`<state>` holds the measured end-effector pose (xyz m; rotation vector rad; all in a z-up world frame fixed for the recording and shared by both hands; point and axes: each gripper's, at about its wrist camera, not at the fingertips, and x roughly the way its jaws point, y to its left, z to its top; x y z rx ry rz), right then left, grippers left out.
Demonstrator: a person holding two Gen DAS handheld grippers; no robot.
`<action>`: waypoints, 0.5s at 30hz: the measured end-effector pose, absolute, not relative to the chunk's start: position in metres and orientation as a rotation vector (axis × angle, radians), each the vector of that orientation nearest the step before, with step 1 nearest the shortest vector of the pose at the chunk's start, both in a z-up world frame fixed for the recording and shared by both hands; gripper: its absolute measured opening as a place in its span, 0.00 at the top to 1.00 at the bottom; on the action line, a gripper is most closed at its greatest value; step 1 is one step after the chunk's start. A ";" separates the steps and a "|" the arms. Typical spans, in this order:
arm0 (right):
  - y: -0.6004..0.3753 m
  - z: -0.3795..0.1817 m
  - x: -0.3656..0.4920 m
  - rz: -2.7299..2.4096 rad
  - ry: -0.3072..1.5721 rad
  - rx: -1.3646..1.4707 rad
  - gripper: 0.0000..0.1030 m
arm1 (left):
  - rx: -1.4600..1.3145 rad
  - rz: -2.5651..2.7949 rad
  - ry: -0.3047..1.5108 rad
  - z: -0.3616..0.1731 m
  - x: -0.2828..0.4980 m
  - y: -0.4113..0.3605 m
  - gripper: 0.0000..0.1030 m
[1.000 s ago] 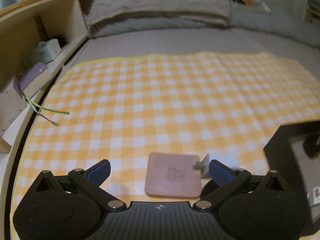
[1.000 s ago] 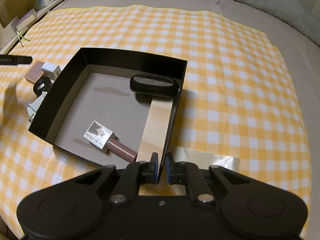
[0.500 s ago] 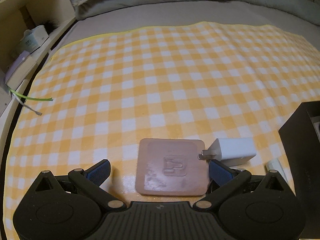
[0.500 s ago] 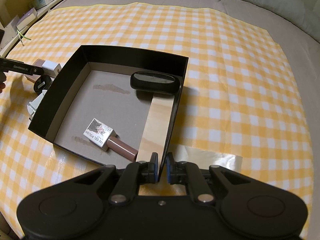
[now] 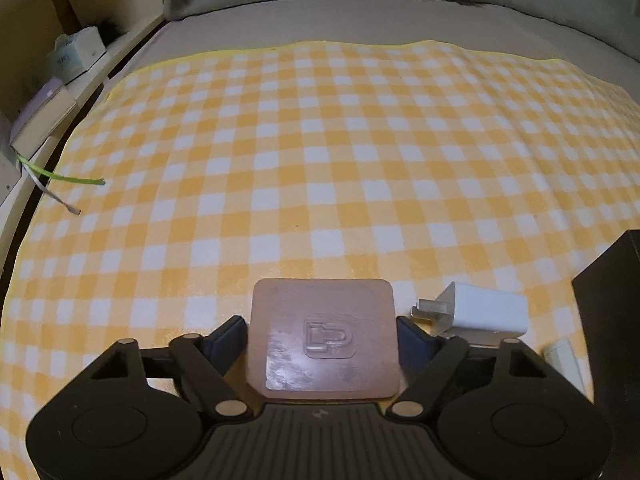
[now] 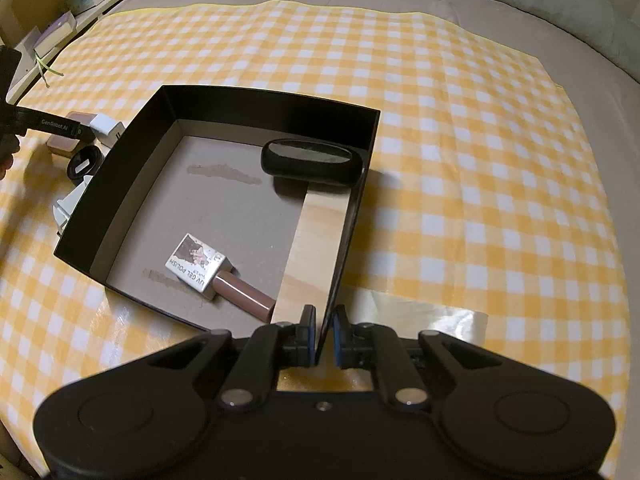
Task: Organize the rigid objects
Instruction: 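Move the left gripper back and close it on the pink square coaster, then carry the pink coaster into the black box and open the left gripper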
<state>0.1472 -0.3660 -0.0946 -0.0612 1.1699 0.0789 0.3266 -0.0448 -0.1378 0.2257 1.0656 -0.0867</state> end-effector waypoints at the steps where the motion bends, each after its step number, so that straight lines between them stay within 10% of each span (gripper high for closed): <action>1: -0.366 -0.095 0.147 0.078 1.169 -0.061 0.91 | 0.215 -0.084 1.073 -0.139 0.327 -0.046 0.26; 15: -0.365 -0.096 0.150 0.065 1.181 -0.067 0.92 | 0.054 0.093 1.005 -0.101 0.313 -0.020 0.27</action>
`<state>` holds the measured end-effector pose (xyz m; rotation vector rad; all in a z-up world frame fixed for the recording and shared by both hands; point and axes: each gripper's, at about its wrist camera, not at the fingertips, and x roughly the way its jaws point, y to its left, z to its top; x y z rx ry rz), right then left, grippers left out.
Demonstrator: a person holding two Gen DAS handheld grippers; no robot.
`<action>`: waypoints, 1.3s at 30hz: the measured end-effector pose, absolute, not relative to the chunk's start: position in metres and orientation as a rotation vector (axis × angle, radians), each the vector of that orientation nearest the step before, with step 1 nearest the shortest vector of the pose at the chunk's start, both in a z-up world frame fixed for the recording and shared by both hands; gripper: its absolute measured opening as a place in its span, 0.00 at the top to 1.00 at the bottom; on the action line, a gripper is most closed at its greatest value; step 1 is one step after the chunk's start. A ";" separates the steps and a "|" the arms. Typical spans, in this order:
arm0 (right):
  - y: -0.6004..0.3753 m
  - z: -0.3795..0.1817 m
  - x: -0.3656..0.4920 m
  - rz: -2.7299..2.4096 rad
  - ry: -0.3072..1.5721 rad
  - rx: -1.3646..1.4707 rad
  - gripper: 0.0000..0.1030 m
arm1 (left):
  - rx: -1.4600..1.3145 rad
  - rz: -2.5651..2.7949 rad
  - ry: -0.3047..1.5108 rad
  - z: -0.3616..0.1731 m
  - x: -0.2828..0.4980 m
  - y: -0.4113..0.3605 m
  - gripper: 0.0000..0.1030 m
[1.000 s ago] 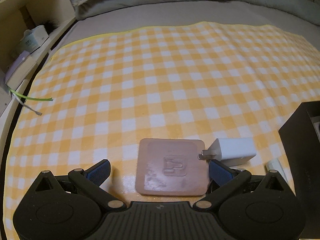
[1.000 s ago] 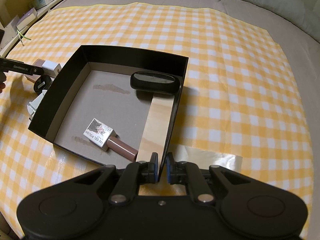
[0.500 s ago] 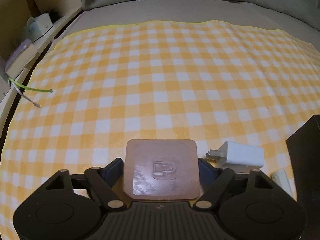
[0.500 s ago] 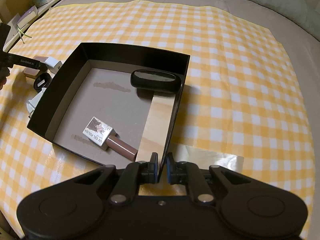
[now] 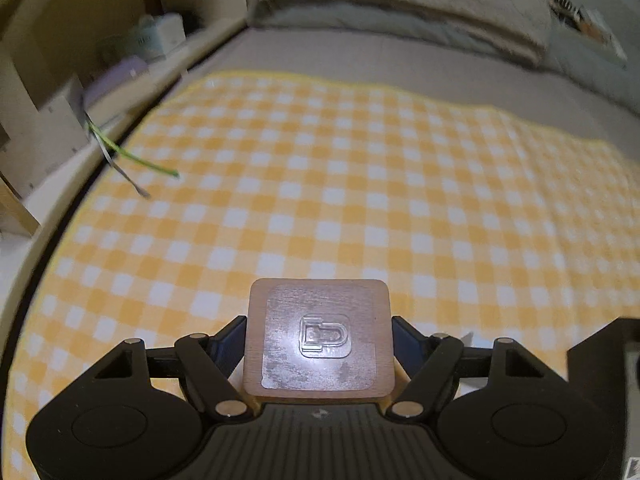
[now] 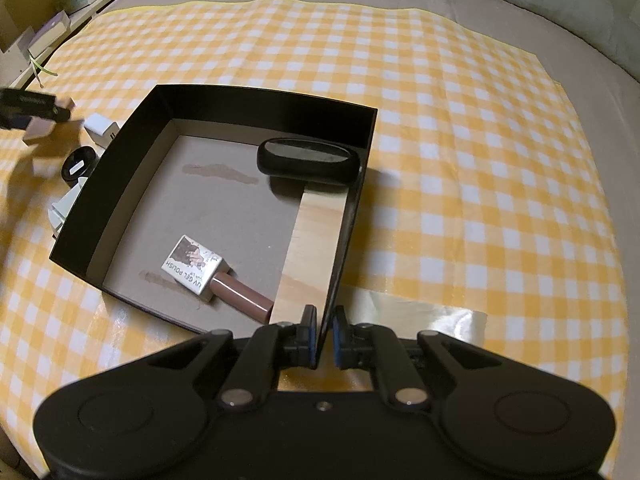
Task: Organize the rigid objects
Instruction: 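Carry the pink coaster into the black box and open the left gripper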
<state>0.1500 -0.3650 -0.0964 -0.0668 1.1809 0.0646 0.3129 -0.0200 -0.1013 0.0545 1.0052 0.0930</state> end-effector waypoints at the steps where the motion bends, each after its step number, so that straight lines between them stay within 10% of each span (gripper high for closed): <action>1: -0.365 -0.097 0.150 0.064 1.181 -0.071 0.92 | 0.049 0.096 0.989 -0.096 0.311 -0.019 0.27; 15: -0.363 -0.096 0.149 0.060 1.179 -0.092 0.92 | -0.007 -0.339 0.866 -0.033 0.245 -0.111 0.27; 39: -0.365 -0.093 0.146 0.067 1.170 -0.075 0.92 | 0.146 -0.575 1.001 -0.110 0.232 -0.264 0.26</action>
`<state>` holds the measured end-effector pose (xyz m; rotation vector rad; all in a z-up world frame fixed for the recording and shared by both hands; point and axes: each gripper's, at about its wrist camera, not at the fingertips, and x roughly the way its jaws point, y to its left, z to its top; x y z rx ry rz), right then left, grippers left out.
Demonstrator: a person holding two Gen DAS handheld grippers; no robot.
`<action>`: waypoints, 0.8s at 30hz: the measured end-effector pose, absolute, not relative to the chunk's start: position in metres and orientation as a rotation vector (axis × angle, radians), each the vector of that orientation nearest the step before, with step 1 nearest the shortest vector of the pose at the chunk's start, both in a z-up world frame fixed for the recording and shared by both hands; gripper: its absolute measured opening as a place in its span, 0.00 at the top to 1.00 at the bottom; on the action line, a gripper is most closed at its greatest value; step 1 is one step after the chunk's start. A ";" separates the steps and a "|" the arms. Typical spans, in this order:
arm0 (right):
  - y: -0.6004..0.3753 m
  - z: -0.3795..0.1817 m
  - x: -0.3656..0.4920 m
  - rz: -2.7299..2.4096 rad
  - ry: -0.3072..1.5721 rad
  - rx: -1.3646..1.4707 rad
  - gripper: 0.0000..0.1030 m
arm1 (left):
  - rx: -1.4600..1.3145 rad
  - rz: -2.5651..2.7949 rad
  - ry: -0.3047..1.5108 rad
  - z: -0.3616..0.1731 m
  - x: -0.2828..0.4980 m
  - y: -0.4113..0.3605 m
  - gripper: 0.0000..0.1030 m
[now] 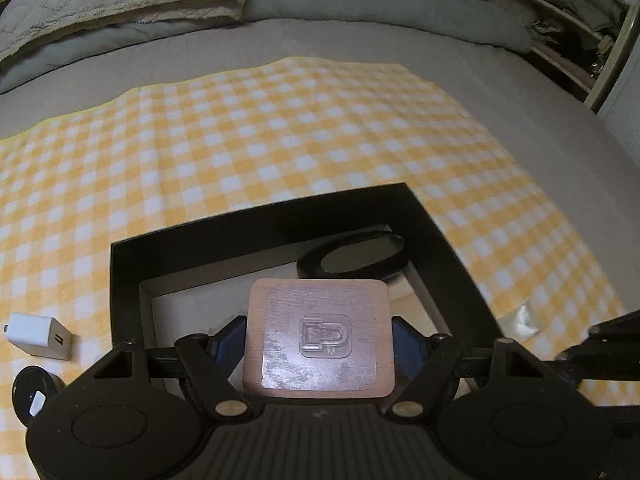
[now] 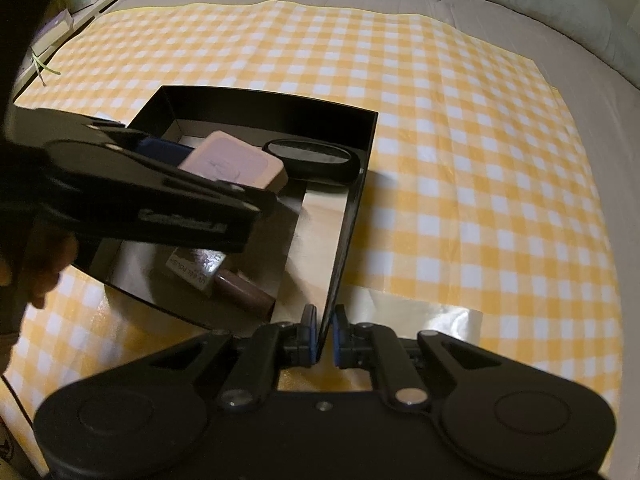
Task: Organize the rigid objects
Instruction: 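Carry the pink coaster into the black box and open the left gripper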
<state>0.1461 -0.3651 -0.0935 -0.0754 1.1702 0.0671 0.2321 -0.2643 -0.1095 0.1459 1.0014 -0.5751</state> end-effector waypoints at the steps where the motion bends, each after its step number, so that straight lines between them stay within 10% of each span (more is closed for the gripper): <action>1: -0.365 -0.093 0.146 0.068 1.170 -0.077 0.92 | 0.150 -0.571 1.006 -0.112 0.234 -0.265 0.26; 24: -0.364 -0.094 0.146 0.067 1.169 -0.088 0.92 | -0.077 -0.472 1.165 -0.135 0.236 -0.262 0.26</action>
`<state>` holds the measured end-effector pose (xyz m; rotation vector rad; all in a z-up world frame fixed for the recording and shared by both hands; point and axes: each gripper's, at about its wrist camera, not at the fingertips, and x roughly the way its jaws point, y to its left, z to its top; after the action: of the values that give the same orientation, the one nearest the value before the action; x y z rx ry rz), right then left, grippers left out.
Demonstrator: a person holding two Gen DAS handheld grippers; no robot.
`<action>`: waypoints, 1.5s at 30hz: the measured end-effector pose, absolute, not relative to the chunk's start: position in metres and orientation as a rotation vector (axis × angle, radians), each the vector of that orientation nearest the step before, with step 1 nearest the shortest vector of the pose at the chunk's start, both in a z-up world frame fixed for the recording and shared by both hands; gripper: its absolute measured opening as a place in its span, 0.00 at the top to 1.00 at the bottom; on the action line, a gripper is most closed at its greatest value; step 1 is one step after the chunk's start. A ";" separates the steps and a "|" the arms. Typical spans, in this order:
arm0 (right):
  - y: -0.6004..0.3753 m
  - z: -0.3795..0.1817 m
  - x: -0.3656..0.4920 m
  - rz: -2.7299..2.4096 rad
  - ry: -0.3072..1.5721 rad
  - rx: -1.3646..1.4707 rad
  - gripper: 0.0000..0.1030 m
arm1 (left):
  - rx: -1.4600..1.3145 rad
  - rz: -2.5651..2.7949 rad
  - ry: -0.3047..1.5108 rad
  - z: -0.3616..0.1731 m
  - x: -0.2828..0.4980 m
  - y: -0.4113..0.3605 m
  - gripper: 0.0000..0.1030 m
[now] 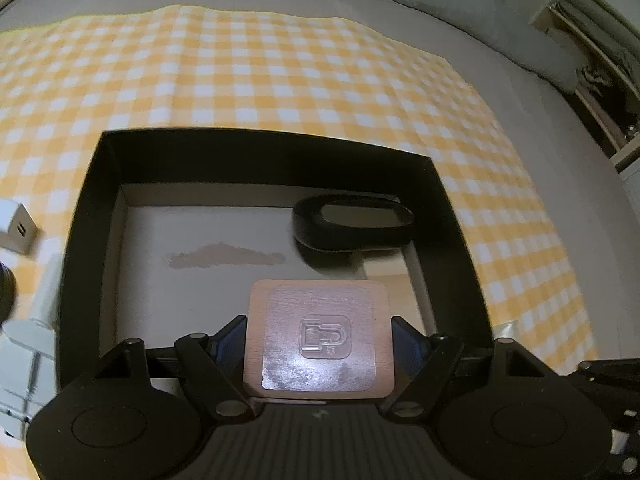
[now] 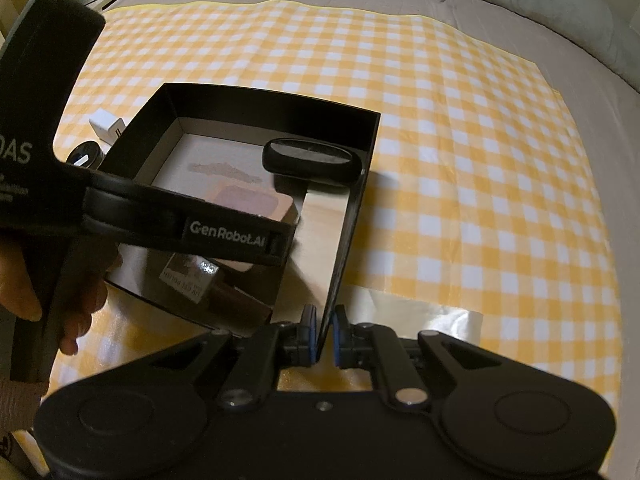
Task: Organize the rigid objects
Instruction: 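Carry the pink coaster into the black box and open the left gripper, then return the left gripper and grasp the black round jar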
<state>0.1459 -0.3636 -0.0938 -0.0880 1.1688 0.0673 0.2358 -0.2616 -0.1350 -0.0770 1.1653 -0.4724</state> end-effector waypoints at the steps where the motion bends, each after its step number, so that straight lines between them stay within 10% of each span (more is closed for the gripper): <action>1: -0.363 -0.094 0.146 0.067 1.169 -0.086 0.92 | -0.090 -0.473 1.168 -0.135 0.234 -0.262 0.24; 45: -0.362 -0.093 0.145 0.065 1.169 -0.089 0.91 | -0.196 -0.472 1.219 -0.120 0.225 -0.254 0.13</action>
<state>0.1453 -0.3622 -0.0930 -0.0891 1.1695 0.0651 0.2246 -0.2541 -0.1198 -0.1962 1.2190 -0.4715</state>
